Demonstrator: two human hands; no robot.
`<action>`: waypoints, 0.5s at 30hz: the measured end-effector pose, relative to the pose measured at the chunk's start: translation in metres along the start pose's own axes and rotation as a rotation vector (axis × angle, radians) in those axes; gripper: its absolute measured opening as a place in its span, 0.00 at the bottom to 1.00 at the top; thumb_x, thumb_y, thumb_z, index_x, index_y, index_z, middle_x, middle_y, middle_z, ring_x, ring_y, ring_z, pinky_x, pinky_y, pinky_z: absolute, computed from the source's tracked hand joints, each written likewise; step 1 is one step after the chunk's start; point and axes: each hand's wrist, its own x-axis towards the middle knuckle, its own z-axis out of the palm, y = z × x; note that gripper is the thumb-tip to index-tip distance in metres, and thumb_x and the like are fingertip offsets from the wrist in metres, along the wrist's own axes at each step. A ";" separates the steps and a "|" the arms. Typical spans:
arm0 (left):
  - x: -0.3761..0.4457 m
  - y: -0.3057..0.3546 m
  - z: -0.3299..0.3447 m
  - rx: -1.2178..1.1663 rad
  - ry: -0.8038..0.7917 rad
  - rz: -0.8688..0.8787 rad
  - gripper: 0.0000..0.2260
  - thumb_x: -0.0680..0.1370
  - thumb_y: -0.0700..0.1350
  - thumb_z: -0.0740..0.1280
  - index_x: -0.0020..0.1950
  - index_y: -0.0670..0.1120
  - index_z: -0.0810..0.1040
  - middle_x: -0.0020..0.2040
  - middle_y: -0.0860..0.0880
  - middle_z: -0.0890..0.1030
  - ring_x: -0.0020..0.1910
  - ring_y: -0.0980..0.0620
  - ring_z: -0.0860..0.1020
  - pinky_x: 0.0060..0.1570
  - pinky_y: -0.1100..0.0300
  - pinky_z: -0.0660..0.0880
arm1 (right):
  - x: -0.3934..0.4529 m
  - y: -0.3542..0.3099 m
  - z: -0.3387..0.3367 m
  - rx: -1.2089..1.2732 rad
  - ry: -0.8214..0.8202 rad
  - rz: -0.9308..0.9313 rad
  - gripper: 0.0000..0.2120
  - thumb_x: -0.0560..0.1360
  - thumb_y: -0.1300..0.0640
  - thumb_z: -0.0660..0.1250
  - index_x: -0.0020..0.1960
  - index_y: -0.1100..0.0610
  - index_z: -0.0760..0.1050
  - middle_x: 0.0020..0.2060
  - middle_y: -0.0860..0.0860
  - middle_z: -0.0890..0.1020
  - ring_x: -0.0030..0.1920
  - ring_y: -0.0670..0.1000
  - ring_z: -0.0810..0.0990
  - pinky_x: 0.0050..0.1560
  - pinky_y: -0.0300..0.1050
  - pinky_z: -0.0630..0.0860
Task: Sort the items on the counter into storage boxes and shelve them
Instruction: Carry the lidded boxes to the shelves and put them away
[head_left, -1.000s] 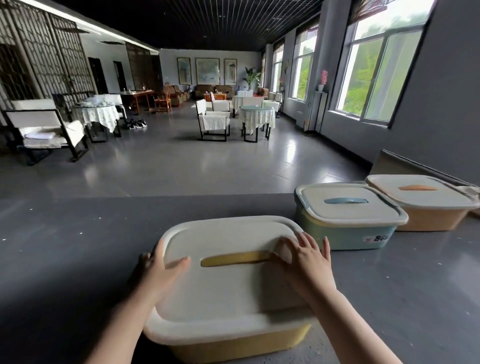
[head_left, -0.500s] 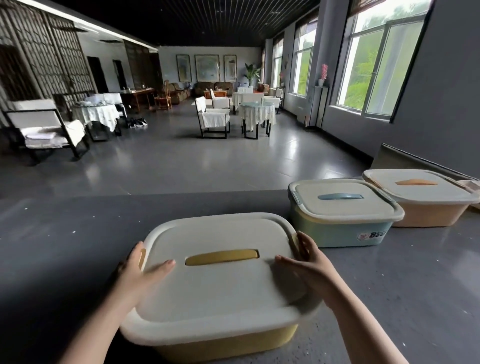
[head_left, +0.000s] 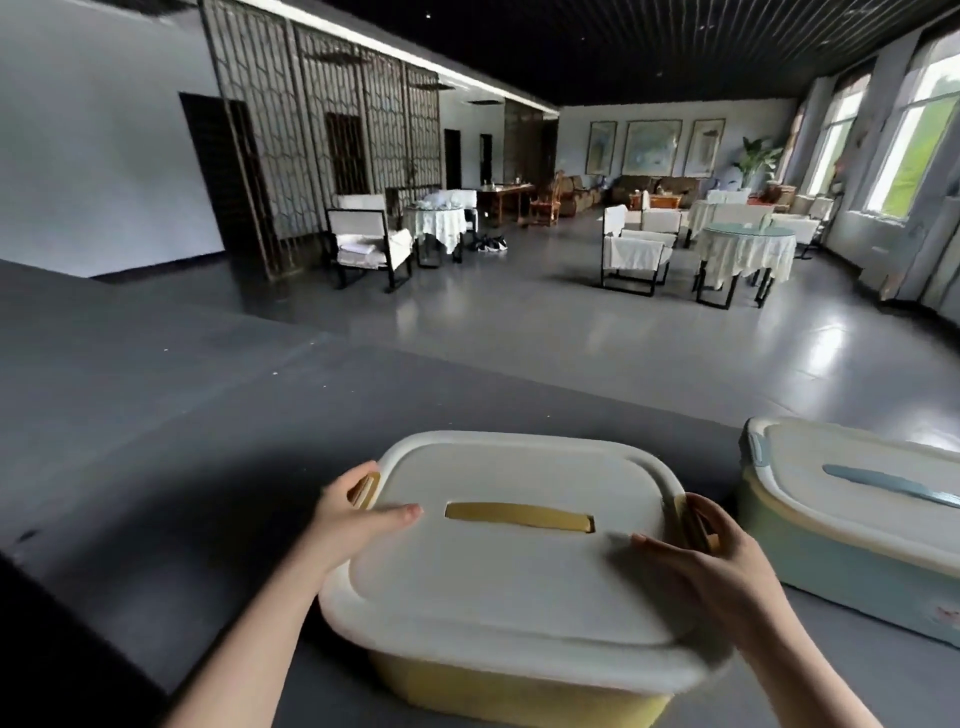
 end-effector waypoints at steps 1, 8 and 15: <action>-0.006 -0.003 -0.007 -0.017 0.035 -0.009 0.39 0.63 0.44 0.81 0.71 0.48 0.69 0.69 0.46 0.71 0.65 0.48 0.72 0.60 0.56 0.71 | 0.003 -0.007 0.002 -0.003 -0.041 -0.027 0.30 0.46 0.33 0.79 0.46 0.28 0.73 0.39 0.30 0.79 0.48 0.43 0.78 0.47 0.45 0.74; -0.067 -0.028 -0.088 -0.098 0.331 -0.081 0.40 0.60 0.46 0.82 0.70 0.50 0.71 0.66 0.47 0.74 0.61 0.48 0.76 0.55 0.55 0.75 | 0.005 -0.062 0.068 -0.033 -0.311 -0.123 0.41 0.49 0.35 0.80 0.61 0.38 0.73 0.49 0.39 0.80 0.52 0.49 0.79 0.55 0.51 0.76; -0.120 -0.040 -0.198 -0.139 0.595 -0.056 0.37 0.61 0.42 0.81 0.68 0.49 0.73 0.53 0.53 0.78 0.46 0.60 0.77 0.38 0.67 0.71 | -0.032 -0.118 0.173 0.085 -0.542 -0.228 0.45 0.46 0.33 0.79 0.62 0.33 0.70 0.50 0.39 0.82 0.53 0.46 0.81 0.56 0.51 0.78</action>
